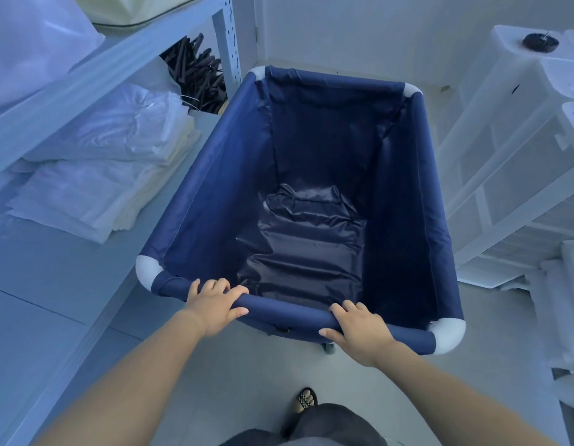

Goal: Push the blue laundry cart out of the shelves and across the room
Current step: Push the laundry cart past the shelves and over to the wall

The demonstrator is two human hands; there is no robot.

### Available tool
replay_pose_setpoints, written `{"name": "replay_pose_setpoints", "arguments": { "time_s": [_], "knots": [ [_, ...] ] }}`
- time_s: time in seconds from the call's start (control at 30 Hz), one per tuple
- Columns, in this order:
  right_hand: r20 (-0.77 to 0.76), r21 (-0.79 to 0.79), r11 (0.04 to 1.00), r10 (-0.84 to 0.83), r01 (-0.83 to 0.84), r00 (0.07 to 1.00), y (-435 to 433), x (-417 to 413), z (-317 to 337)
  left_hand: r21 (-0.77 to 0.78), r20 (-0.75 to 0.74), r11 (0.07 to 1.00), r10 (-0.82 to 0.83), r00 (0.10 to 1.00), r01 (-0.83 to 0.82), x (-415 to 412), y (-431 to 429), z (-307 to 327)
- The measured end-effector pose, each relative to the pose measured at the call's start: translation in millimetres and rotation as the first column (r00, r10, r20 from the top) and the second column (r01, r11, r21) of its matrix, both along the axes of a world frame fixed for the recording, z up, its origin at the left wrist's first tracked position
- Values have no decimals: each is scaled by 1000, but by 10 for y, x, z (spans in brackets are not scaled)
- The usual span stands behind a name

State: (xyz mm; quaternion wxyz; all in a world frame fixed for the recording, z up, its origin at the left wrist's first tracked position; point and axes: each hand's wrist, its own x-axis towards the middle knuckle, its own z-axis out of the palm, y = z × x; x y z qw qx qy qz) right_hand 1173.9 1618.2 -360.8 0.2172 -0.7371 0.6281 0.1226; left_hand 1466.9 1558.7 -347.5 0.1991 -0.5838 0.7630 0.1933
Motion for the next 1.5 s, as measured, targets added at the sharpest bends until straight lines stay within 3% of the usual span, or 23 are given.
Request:
{"name": "replay_pose_setpoints", "arguments": {
  "time_s": [0.37, 0.63, 0.83, 0.97, 1.23, 1.5],
  "knots": [
    [13, 20, 1000, -23, 23, 1000, -631, 93, 11, -5, -17, 1000, -17, 1000, 17, 114, -755, -54],
    [14, 3, 987, -159, 159, 987, -1144, 194, 22, -8, -16, 998, -58, 998, 58, 148, -1423, -65],
    [47, 77, 955, -289, 285, 956, -1597, 206, 45, -3, -39, 996, -92, 995, 92, 154, -1890, -95],
    [20, 54, 945, -325, 324, 945, -1833, 250, 42, -8, -40, 992, -124, 992, 124, 159, -2186, -111],
    [120, -141, 861, -475, 488, 872, -2255, 383, 0, -29, -116, 980, -201, 973, 199, 181, -2861, -122],
    [106, -65, 868, -485, 493, 868, -2837, 227, -41, -41, -110, 980, -200, 974, 197, 45, -3469, -139]
  ]
}}
